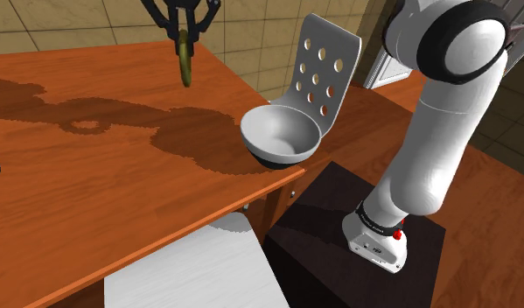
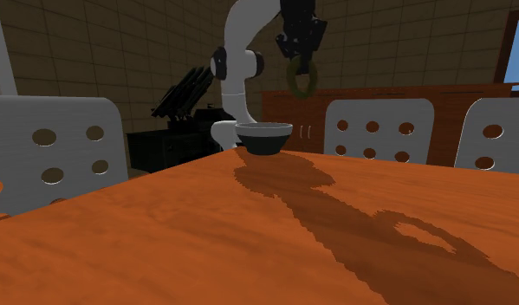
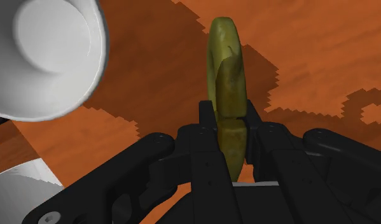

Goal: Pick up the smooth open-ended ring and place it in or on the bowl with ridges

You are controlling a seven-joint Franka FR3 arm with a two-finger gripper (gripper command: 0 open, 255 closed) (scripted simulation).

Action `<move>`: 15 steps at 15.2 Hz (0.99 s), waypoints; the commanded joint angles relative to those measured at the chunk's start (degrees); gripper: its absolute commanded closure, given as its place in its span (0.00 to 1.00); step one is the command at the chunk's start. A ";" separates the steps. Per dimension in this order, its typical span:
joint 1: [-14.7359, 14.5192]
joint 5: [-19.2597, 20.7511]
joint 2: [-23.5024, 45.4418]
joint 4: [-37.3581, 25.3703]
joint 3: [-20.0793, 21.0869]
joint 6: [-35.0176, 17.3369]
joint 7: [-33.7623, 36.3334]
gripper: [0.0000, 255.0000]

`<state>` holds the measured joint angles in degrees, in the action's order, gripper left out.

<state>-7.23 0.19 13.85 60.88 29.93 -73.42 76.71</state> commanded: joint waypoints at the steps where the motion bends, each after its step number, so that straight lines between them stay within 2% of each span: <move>1: 3.66 -3.99 -7.69 9.95 -0.33 -2.87 -2.24 1.00; 4: 6.37 -8.39 -16.62 19.12 -2.27 -3.80 -5.89 1.00; 7: 7.72 -11.68 -24.55 26.44 -4.80 -3.48 -9.40 1.00; 15: 8.00 -15.54 -41.83 40.16 -12.17 0.68 -16.90 1.00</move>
<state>0.82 -15.07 -26.03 99.99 18.73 -73.81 60.63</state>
